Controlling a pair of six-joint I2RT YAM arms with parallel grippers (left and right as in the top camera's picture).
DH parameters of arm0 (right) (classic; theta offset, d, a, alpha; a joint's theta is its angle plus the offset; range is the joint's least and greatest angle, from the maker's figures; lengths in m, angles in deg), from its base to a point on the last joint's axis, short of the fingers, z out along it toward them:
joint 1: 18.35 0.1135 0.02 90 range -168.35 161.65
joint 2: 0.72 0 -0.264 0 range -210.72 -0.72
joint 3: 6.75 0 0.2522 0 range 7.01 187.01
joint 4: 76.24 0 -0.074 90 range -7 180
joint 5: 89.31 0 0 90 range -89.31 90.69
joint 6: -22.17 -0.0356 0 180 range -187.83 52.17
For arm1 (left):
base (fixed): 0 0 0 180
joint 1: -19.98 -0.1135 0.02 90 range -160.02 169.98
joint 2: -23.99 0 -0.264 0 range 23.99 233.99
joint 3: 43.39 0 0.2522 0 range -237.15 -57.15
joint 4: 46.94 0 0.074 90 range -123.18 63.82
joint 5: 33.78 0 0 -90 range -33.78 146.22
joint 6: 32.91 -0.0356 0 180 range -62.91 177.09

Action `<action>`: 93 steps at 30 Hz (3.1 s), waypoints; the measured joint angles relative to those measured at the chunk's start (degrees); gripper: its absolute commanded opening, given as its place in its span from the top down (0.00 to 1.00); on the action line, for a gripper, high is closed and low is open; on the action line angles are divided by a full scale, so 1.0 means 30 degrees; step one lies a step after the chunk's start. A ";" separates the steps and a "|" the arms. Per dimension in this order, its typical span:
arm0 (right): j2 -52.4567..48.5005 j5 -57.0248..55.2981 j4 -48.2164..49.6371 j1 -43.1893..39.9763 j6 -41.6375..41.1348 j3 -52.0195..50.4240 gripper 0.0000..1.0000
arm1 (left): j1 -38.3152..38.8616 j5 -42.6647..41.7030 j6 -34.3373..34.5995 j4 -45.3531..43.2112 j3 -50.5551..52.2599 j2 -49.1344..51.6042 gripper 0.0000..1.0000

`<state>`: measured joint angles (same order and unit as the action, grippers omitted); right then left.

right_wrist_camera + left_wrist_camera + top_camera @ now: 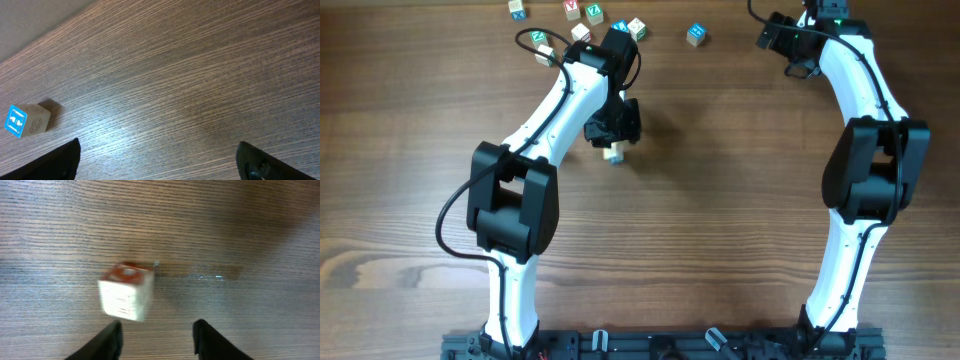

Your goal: Form a tower

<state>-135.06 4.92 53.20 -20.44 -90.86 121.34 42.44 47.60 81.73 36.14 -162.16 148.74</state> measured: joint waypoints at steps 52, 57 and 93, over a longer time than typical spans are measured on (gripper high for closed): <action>0.0000 0.0000 0.0000 0.0000 0.0000 0.0000 0.00 | 0.0889 0.4146 -0.1610 -0.3060 0.3563 0.0000 0.70; 0.0000 0.0000 0.0000 0.0000 0.0000 0.0000 0.00 | 0.0889 0.4153 -0.1617 -0.3060 0.3563 -0.0022 0.74; 0.0000 0.0000 0.0000 0.0000 0.0000 0.0000 0.00 | -0.6295 0.4430 -0.1596 -0.1778 0.4889 -0.7606 0.66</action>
<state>-135.06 4.92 53.20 -20.44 -90.86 121.34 23.56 60.89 76.94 30.80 -147.50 125.92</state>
